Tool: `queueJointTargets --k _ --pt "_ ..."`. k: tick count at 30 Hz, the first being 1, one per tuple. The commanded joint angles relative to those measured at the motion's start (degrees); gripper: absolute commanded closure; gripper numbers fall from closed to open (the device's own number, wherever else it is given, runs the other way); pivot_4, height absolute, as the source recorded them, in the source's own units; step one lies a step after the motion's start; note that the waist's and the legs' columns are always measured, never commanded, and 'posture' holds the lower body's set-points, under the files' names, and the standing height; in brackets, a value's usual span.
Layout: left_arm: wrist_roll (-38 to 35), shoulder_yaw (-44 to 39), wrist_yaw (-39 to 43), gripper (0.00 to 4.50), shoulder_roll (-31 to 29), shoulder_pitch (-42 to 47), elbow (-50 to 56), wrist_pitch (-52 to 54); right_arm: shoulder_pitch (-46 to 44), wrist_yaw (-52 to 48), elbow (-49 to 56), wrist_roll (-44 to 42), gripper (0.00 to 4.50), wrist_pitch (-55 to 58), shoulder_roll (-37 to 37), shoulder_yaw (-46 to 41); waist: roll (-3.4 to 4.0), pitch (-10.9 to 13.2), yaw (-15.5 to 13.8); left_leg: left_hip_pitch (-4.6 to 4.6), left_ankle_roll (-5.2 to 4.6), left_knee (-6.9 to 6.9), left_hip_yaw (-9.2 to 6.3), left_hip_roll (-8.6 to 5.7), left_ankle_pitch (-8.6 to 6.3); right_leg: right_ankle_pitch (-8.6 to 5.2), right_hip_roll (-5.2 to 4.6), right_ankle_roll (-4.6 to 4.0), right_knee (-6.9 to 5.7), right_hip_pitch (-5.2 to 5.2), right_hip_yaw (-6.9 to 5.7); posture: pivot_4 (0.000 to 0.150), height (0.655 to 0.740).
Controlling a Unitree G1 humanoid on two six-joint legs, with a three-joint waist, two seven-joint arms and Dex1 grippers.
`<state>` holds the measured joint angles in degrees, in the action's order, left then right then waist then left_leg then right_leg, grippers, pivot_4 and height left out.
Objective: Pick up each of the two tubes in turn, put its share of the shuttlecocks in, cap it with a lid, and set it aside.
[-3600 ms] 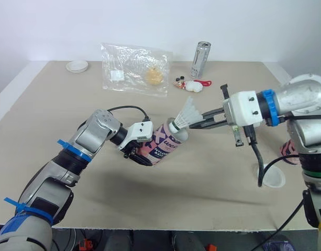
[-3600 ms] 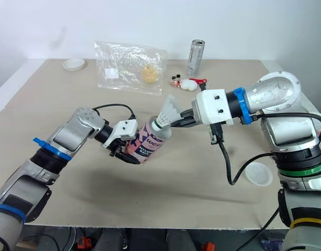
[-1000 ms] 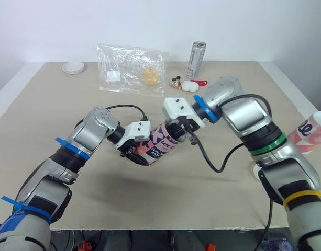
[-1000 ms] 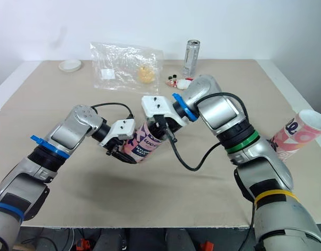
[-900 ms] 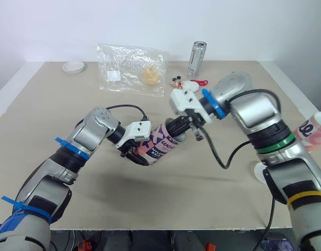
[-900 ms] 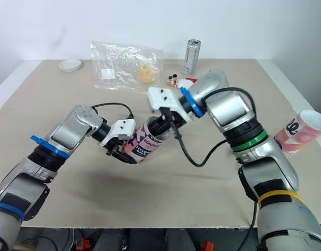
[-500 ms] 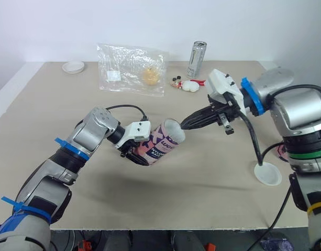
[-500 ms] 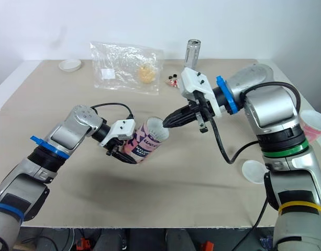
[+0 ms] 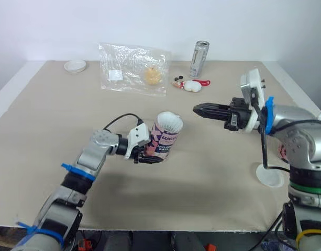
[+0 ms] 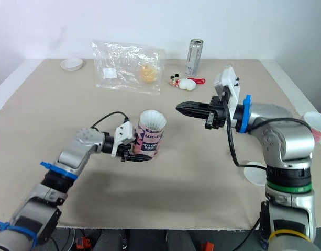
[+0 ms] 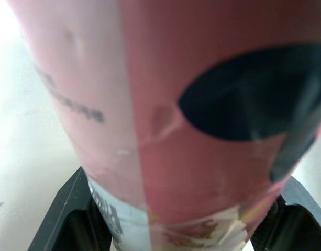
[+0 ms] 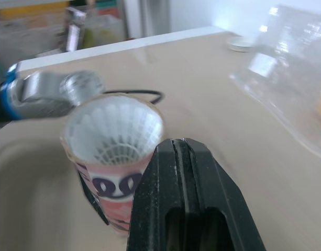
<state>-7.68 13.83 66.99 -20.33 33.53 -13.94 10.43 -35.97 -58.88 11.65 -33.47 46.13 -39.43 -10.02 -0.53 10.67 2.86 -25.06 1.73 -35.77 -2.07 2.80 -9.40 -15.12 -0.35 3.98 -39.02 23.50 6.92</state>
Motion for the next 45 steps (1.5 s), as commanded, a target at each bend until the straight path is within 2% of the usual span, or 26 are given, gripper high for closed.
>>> queueJointTargets --k 1,7,8,9,11,13,14,19,22,28,45 --pt "-1.52 -2.7 -5.31 1.75 2.23 -3.63 4.09 -5.26 2.75 5.18 3.77 -1.35 4.35 -1.42 1.27 -3.9 -0.01 0.0 -0.11 0.01 0.0 -0.02 0.0 0.0 0.0 0.01 0.0 0.01 0.01 -0.01 -0.01 0.15 0.74" --pt "0.14 -0.75 -9.3 1.75 4.5 -9.65 5.4 -11.17 12.68 8.11 6.06 -3.57 4.35 0.3 0.23 -7.16 -0.03 0.0 -0.17 0.04 0.02 -0.15 0.01 -0.02 0.02 0.1 -0.01 0.14 0.03 -0.09 0.01 0.15 0.74" --pt "0.29 -0.48 -9.73 1.75 4.68 -9.99 5.17 -11.65 14.13 8.47 6.05 -4.48 4.12 1.74 -0.35 -7.99 -0.03 0.0 -0.16 0.05 0.02 -0.19 0.01 -0.02 0.02 0.11 0.0 0.14 0.03 -0.11 0.02 0.15 0.74" --pt "0.31 -0.4 -10.09 1.75 4.82 -10.13 4.95 -11.93 15.12 8.52 5.98 -5.05 3.74 2.62 -0.96 -8.43 -0.03 0.0 -0.15 0.04 0.03 -0.2 0.01 -0.03 0.02 0.13 -0.01 0.16 0.03 -0.11 0.04 0.15 0.74" --pt "0.42 -0.24 -10.99 1.75 5.06 -10.31 4.82 -12.18 17.18 7.96 6.04 -4.99 3.24 2.74 -2.76 -8.72 -0.03 0.0 -0.14 0.05 0.03 -0.24 0.04 -0.04 0.02 0.18 -0.01 0.19 0.04 -0.11 0.08 0.15 0.74" --pt "0.42 0.08 -11.6 1.75 5.71 -10.56 4.62 -12.97 21.41 5.16 5.63 -4.36 2.4 3.51 -7.64 -9.06 -0.04 0.01 -0.16 0.05 0.03 -0.28 0.05 -0.04 0.02 0.18 -0.01 0.2 0.05 -0.13 0.09 0.15 0.74" --pt "0.31 0.18 -11.83 1.75 6.02 -10.68 4.62 -13.13 23.04 3.89 5.57 -4.31 2.22 3.86 -9.74 -9.12 -0.04 0.01 -0.22 0.05 0.03 -0.27 0.05 -0.05 0.02 0.17 -0.02 0.21 0.05 -0.14 0.09 0.15 0.74" --pt "0.52 0.98 -12.8 1.75 6.91 -10.77 4.53 -13.9 31.0 -3.57 6.67 -3.44 0.04 5.92 -23.19 -8.85 -0.01 -0.01 -0.12 0.02 0.03 -0.23 0.15 -0.1 0.01 0.09 -0.07 0.25 0.15 -0.13 0.2 0.15 0.74" --pt "0.26 1.17 -13.32 1.75 7.18 -10.51 4.36 -13.77 33.92 -5.81 6.46 -2.91 0.04 7.64 -29.69 -9.56 -0.05 0.01 -0.04 0.06 0.03 -0.2 0.17 -0.1 0.01 0.03 -0.08 0.17 0.15 -0.12 0.22 0.15 0.74" --pt "-0.75 1.15 -13.19 1.75 7.99 -10.9 3.4 -14.24 36.38 -7.22 5.29 -0.05 0.04 7.1 -35.87 -9.44 -0.1 0.02 -0.07 0.09 0.04 -0.26 0.22 -0.1 0.02 -0.01 -0.08 0.01 0.16 -0.13 0.26 0.15 0.74" --pt "-0.06 2.2 -13.16 1.75 8.9 -10.5 2.52 -14.62 40.08 -6.85 2.94 5.37 0.04 7.84 -37.06 -9.97 -0.1 0.02 -0.12 0.05 0.06 -0.25 0.27 -0.11 0.0 0.0 -0.09 0.07 0.29 -0.14 0.3 0.15 0.74"
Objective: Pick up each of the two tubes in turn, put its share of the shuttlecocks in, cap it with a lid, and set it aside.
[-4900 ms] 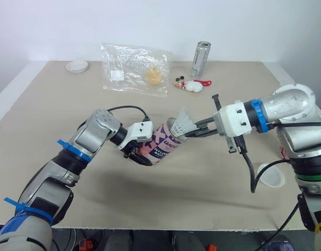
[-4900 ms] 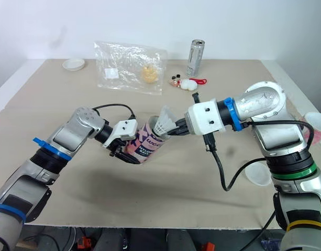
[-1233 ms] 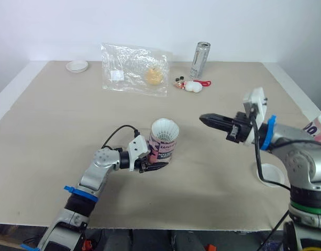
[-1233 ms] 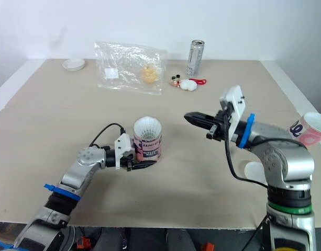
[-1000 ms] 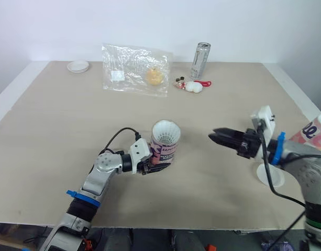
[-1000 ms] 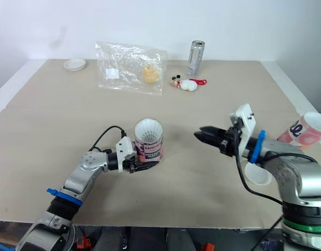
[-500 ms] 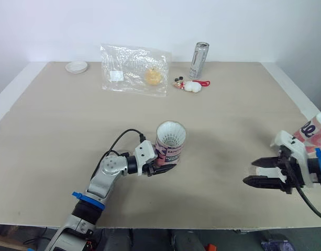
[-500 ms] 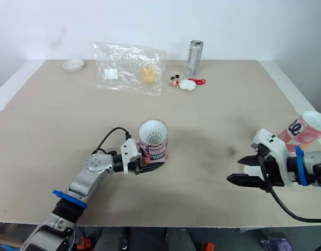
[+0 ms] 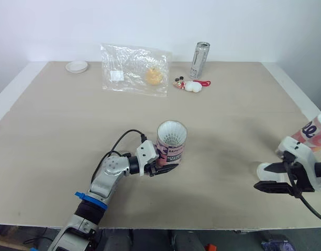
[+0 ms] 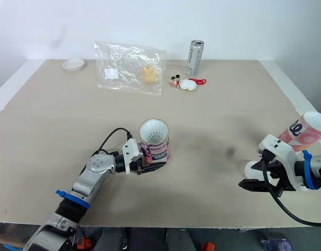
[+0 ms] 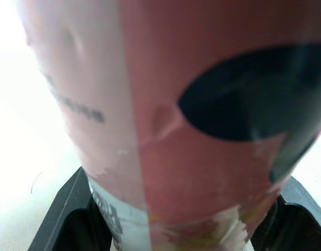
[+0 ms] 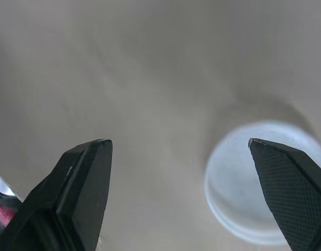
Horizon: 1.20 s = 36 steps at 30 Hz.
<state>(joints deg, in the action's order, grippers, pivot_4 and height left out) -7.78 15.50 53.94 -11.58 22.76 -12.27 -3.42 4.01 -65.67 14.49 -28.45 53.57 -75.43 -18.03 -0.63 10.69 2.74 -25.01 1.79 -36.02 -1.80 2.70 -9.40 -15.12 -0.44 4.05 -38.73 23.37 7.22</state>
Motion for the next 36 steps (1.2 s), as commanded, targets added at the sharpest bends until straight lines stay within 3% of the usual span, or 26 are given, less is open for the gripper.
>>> queueJointTargets --k 1,16,22,26,36 --pt "0.09 0.53 -0.11 1.75 0.1 0.32 0.71 -0.82 0.3 -0.05 0.01 0.47 0.04 0.48 -0.9 -1.97 0.0 0.0 -0.01 0.0 0.0 0.0 0.0 0.0 0.0 0.0 0.0 0.0 0.0 0.0 -0.01 0.15 0.74" --pt "0.23 0.73 -0.53 1.75 -0.07 0.52 0.19 -0.06 -3.98 1.23 -6.14 4.47 0.04 -5.24 2.4 7.12 -0.02 -0.01 0.03 0.03 0.0 -0.02 0.01 -0.01 0.0 0.03 0.0 0.02 0.01 -0.03 0.01 0.15 0.74" --pt "0.3 0.68 -0.91 1.75 -0.09 0.48 0.11 0.05 -4.95 1.16 -7.47 6.5 2.39 -7.67 2.14 9.12 -0.01 -0.01 0.01 0.03 0.0 -0.02 0.01 -0.01 0.0 0.03 0.0 0.02 0.01 -0.04 0.01 0.15 0.74" --pt "0.4 0.76 -1.1 1.75 -0.04 0.67 -0.32 -0.13 -4.71 1.04 -7.81 7.71 4.31 -9.58 2.15 9.34 -0.02 -0.02 0.02 0.03 0.0 -0.02 0.01 -0.01 0.0 0.03 0.0 0.02 0.01 -0.04 0.01 0.15 0.74" --pt "0.59 1.09 -0.97 1.75 0.03 1.33 -1.21 -0.35 -6.11 -0.87 -7.02 8.06 4.42 -14.21 2.29 8.22 -0.01 -0.02 0.02 0.04 0.0 -0.07 0.02 -0.01 0.0 0.05 0.0 0.04 0.01 -0.06 0.03 0.15 0.74"
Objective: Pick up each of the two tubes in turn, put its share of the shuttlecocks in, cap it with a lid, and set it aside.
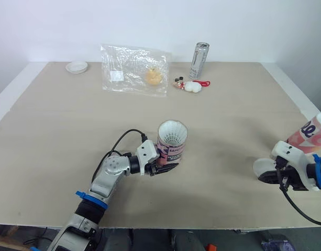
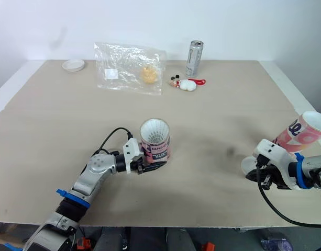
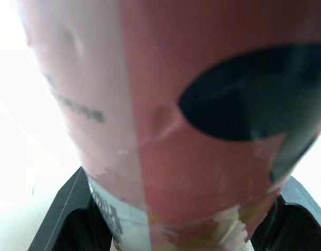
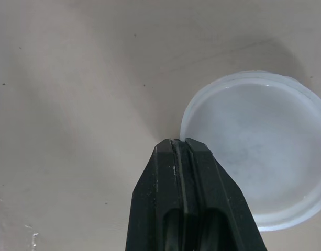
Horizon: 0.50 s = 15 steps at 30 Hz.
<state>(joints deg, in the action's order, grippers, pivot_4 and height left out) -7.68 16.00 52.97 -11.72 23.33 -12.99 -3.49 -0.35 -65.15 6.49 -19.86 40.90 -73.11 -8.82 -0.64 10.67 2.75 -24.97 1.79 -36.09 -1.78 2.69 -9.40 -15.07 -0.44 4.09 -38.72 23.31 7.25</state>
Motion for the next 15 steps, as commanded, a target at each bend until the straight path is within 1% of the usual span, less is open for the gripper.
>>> queueJointTargets --k 1,4,6,7,8,9,11,15 --pt "0.5 0.57 0.03 1.75 0.16 0.85 -0.62 -0.31 -2.68 -1.89 1.58 -1.19 4.42 -1.7 -0.01 -1.26 0.01 0.0 0.02 0.0 0.0 0.0 0.0 0.0 0.0 0.0 0.0 0.0 0.0 0.0 0.0 0.15 0.74" --pt "0.61 0.59 0.22 1.75 0.04 1.04 -1.2 -0.61 -8.57 -4.85 4.07 -4.13 4.42 -2.46 -0.58 -1.53 0.05 -0.02 0.08 0.02 0.0 -0.02 0.02 0.0 0.0 0.03 0.0 0.0 0.0 0.01 0.02 0.15 0.74" --pt "0.86 0.63 0.49 1.75 -0.21 1.22 -2.14 -1.2 -16.77 -9.22 6.49 -5.61 4.42 -4.39 -2.65 0.67 0.07 -0.03 0.11 0.04 0.0 -0.03 0.04 0.0 0.0 0.05 0.0 0.01 0.0 0.0 0.03 0.15 0.74" --pt "0.99 0.6 0.6 1.75 -0.28 1.42 -2.89 -1.61 -23.95 -11.71 7.9 -7.04 4.42 -4.34 -2.29 2.84 0.13 -0.04 0.07 0.05 0.0 -0.03 0.04 0.0 0.0 0.05 0.0 0.01 0.0 -0.01 0.04 0.15 0.74" --pt "1.08 0.59 0.68 1.75 -0.3 1.61 -3.57 -2.0 -30.24 -14.16 8.83 -8.06 4.42 -4.44 -1.57 5.05 0.18 0.0 0.3 0.04 0.01 -0.04 0.05 0.0 0.0 0.05 0.0 0.0 0.0 -0.01 0.05 0.15 0.74" --pt "1.15 0.58 0.73 1.75 -0.27 1.82 -4.21 -2.38 -36.58 -16.51 9.21 -8.71 4.42 -4.16 -0.2 7.58 0.45 -0.05 0.53 0.05 0.04 -0.05 0.15 0.01 0.0 0.09 -0.01 -0.02 0.0 0.08 0.1 0.15 0.74" --pt "1.23 0.58 0.69 1.75 -0.07 2.3 -5.22 -2.92 -46.02 -20.32 8.94 -9.01 4.42 -3.47 2.38 12.21 0.37 -0.02 0.51 0.13 0.04 0.02 0.15 0.02 0.0 0.1 0.02 -0.03 0.02 0.04 0.13 0.15 0.74" --pt "1.43 0.49 0.4 1.75 0.36 2.97 -6.64 -3.72 -57.6 -26.26 6.66 -5.64 4.42 -6.62 7.32 19.61 0.14 -0.04 0.21 0.17 0.05 0.14 0.11 0.03 -0.01 0.03 0.02 -0.11 0.04 0.03 0.08 0.15 0.74"
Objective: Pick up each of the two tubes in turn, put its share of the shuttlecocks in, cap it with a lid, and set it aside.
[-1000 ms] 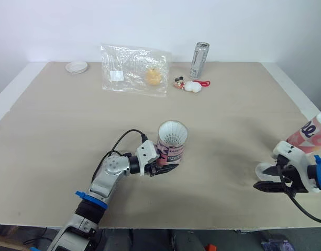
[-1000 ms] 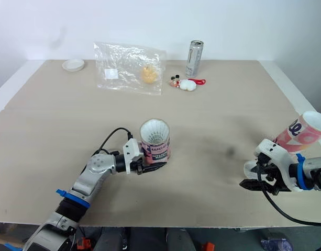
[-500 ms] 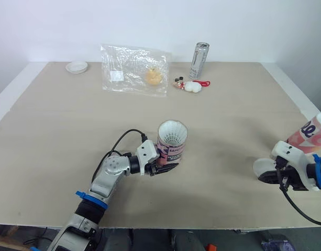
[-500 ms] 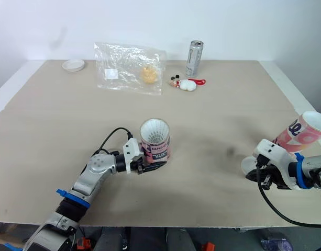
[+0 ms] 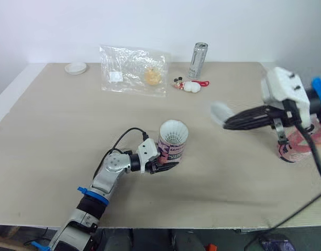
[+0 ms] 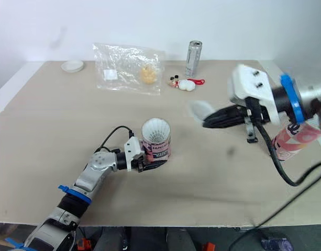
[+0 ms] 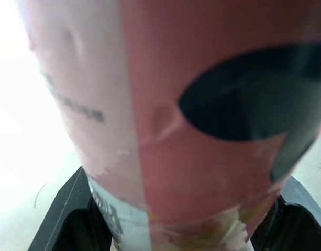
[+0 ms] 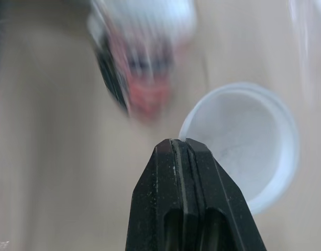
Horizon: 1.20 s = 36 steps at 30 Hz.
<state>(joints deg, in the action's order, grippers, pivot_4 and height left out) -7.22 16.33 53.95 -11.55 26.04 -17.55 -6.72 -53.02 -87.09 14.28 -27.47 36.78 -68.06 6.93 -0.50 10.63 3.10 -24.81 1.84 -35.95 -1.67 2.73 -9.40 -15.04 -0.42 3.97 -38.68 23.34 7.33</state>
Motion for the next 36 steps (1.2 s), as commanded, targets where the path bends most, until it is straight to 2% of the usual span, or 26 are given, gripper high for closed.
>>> queueJointTargets --k 1,9,16,21,36 --pt "1.03 0.13 -0.67 1.75 0.22 0.3 -2.32 -0.66 -7.05 -5.01 -1.58 2.01 4.42 -3.71 3.15 5.48 0.0 0.0 -0.17 -0.07 0.01 0.01 0.0 0.0 0.0 0.01 -0.02 0.01 0.04 0.02 -0.01 0.15 0.74" --pt "-1.16 0.31 2.09 1.75 -0.55 -0.45 -0.56 3.48 -15.66 -5.41 -3.96 0.25 4.42 -13.47 6.06 17.0 0.03 -0.01 -0.39 -0.23 0.03 0.27 0.0 0.01 -0.03 0.14 -0.03 0.29 0.36 0.1 -0.02 0.15 0.74" --pt "-1.54 1.91 5.19 1.75 -2.21 -0.73 3.04 8.56 -20.52 -5.41 -8.2 0.64 4.42 -20.3 8.86 23.16 0.07 -0.03 -0.31 -0.22 0.03 0.41 0.0 0.03 -0.03 0.11 -0.01 0.24 0.39 0.14 -0.04 0.15 0.74" --pt "-1.2 1.84 4.86 1.75 -2.22 -0.8 3.09 9.04 -21.95 -5.41 -9.63 0.64 4.42 -22.73 10.09 25.66 0.07 -0.03 -0.36 -0.23 0.03 0.48 -0.06 0.03 -0.06 0.03 -0.01 0.19 0.4 0.12 -0.09 0.15 0.74" --pt "-1.06 1.81 4.19 1.75 -2.31 -1.05 3.32 9.69 -22.14 -5.41 -7.62 -2.72 4.42 -24.98 7.7 29.81 0.07 -0.03 -0.36 -0.22 0.03 0.47 -0.1 0.03 -0.07 0.02 -0.01 0.17 0.39 0.1 -0.12 0.15 0.74"
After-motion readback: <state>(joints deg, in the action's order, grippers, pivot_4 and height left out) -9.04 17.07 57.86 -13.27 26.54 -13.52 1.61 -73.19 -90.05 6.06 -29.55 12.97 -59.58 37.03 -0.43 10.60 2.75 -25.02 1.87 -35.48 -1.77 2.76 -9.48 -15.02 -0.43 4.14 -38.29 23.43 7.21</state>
